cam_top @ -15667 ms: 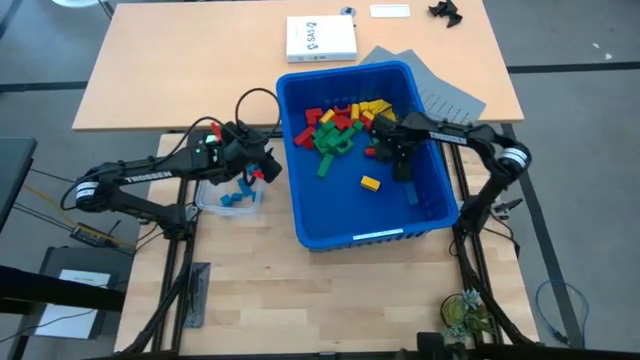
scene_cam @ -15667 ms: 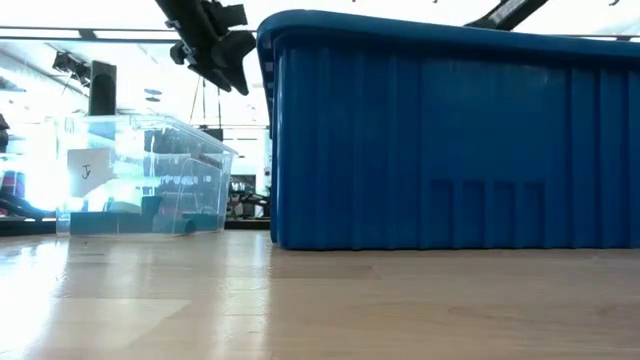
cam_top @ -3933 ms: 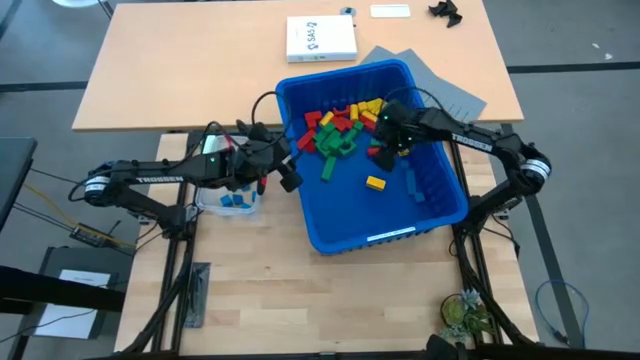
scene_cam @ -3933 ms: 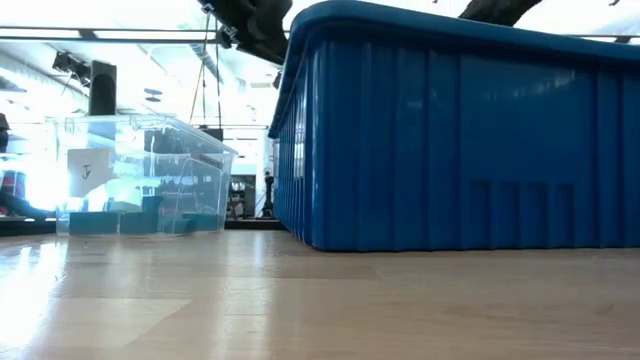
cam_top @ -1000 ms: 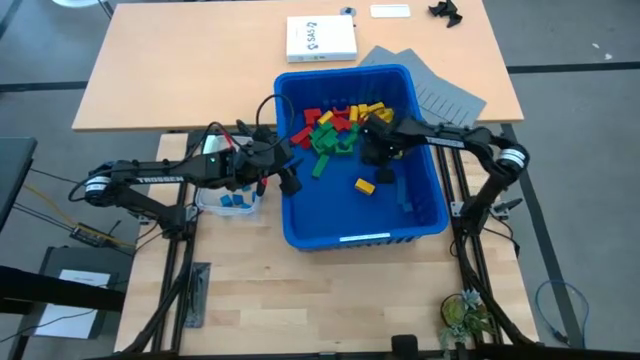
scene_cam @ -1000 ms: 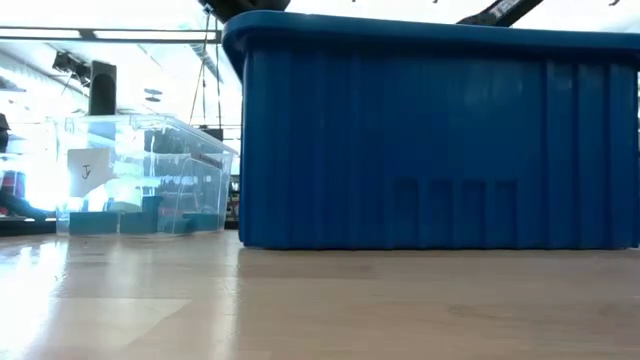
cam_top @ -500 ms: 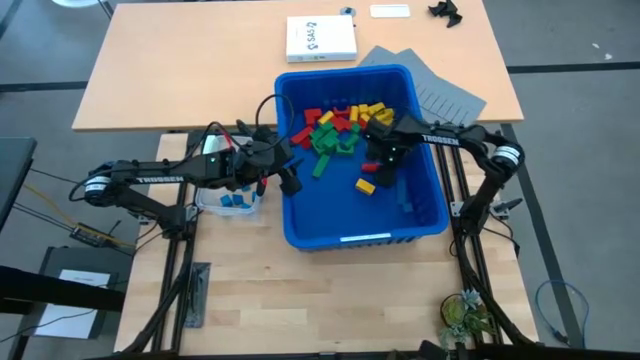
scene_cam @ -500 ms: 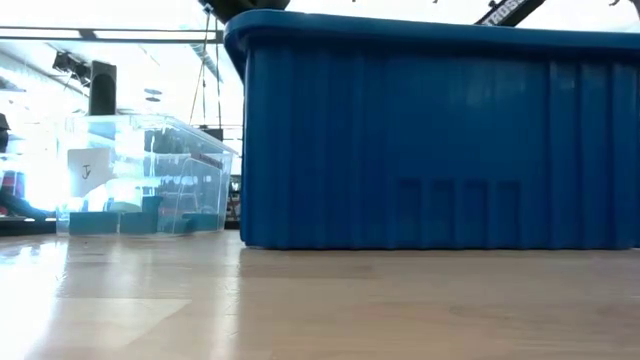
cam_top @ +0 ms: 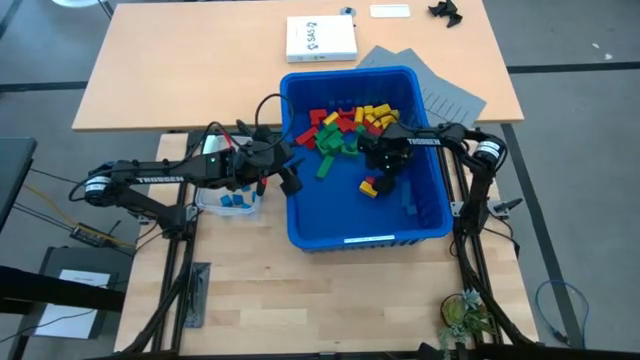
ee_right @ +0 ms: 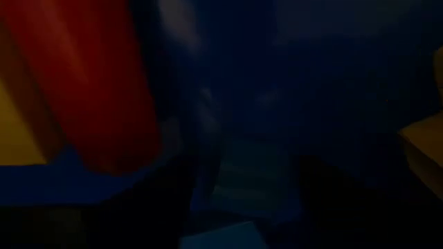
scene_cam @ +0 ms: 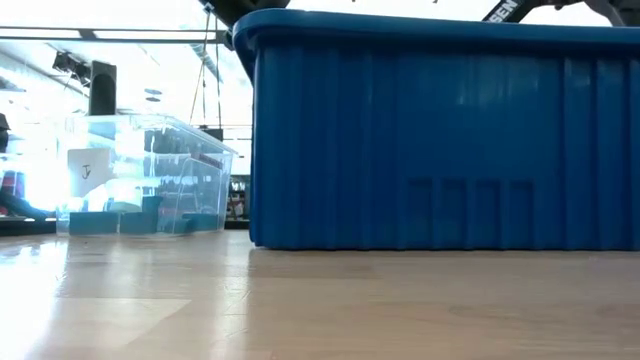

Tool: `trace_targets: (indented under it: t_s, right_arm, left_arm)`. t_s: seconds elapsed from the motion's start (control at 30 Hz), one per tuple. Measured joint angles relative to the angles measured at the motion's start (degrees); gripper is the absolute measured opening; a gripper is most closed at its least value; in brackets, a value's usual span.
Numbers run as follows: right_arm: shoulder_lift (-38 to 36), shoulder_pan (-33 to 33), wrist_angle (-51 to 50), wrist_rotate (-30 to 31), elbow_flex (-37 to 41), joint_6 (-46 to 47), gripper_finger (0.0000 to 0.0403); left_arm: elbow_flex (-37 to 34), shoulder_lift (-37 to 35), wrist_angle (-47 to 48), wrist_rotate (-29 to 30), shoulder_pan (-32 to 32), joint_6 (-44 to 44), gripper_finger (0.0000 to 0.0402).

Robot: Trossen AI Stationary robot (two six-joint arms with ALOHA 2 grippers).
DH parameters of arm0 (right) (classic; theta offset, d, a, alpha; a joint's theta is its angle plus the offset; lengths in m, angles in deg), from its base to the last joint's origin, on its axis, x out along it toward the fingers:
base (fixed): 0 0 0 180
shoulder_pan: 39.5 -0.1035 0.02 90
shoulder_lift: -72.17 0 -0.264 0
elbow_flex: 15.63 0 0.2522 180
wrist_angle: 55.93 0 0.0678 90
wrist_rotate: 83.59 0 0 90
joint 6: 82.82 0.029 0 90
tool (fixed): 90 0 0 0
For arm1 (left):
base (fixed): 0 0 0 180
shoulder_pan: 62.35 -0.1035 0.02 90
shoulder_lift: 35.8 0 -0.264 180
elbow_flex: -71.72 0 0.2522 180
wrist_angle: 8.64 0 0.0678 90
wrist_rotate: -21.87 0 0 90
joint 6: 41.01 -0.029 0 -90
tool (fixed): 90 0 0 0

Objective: Sort blocks
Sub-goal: Put the blue block into the transparent bin

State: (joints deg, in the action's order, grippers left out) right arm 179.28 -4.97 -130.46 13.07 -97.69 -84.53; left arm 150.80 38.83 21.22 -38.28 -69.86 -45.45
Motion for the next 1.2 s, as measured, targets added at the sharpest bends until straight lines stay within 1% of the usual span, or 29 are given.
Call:
trace_targets:
  t_s: [0.13,0.3,0.4,0.5,0.57,0.6,0.7,0.77,0.8,0.93,1.0,1.07,1.13,1.2]
  right_arm:
    - [0.92,0.02,-0.07,-1.19,-0.05,-1.09,0.0214]
    - [-0.45,0.02,0.24,-1.85,0.20,-2.56,0.0131]
    - [-2.39,0.09,-0.19,-0.59,-0.10,-3.62,0.0127]
    - [-6.22,0.13,-0.41,-0.65,-1.92,-4.38,0.0127]
    - [-8.52,0.08,-1.00,-1.54,-3.20,-4.43,0.0127]
    - [-9.77,0.07,-1.03,-2.93,-4.14,-4.40,0.0127]
    - [-14.36,0.09,0.56,-9.85,-7.05,-4.27,0.0127]
    - [-16.99,0.09,3.71,-16.22,-8.26,-3.61,0.0127]
    - [-18.27,0.09,5.78,-20.20,-8.70,-3.44,0.0127]
    - [-22.92,0.07,15.22,-39.70,-9.28,-2.44,0.0129]
    - [-24.08,-0.63,20.15,-47.54,-9.28,-0.06,0.0129]
    - [-24.75,-1.65,25.27,-52.41,-9.28,2.59,0.0129]
    - [-25.00,-3.19,29.18,-55.35,-9.32,4.32,0.0129]
    - [-24.76,-4.78,31.63,-56.71,-9.32,5.69,0.0129]
  left_arm:
    - [0.00,0.00,0.04,0.02,0.00,0.00,0.0218]
    - [0.00,0.00,0.09,0.04,0.00,0.17,0.0218]
    - [0.00,0.00,0.08,0.26,0.00,0.17,0.0218]
    - [0.00,0.00,-0.13,0.28,0.00,0.13,0.0218]
    - [0.00,0.00,-1.12,0.28,0.00,-1.18,0.0218]
    - [0.00,0.00,-2.00,0.27,0.06,-2.37,0.0218]
    - [0.00,0.00,-5.25,-0.78,0.47,-7.50,0.0218]
    - [0.00,0.00,-7.85,-2.19,0.50,-11.26,0.0218]
    - [0.00,0.00,-8.97,-3.19,0.54,-13.11,0.0218]
    - [0.00,0.00,-11.99,-9.07,0.47,-19.80,0.0218]
    - [0.01,0.37,-13.67,-13.64,0.51,-22.11,0.0218]
    - [0.02,0.93,-15.16,-18.63,0.52,-23.36,0.0218]
    - [0.02,2.45,-17.81,-23.19,0.75,-23.66,0.0218]
    - [-0.01,3.93,-19.45,-24.88,1.13,-23.77,0.0218]
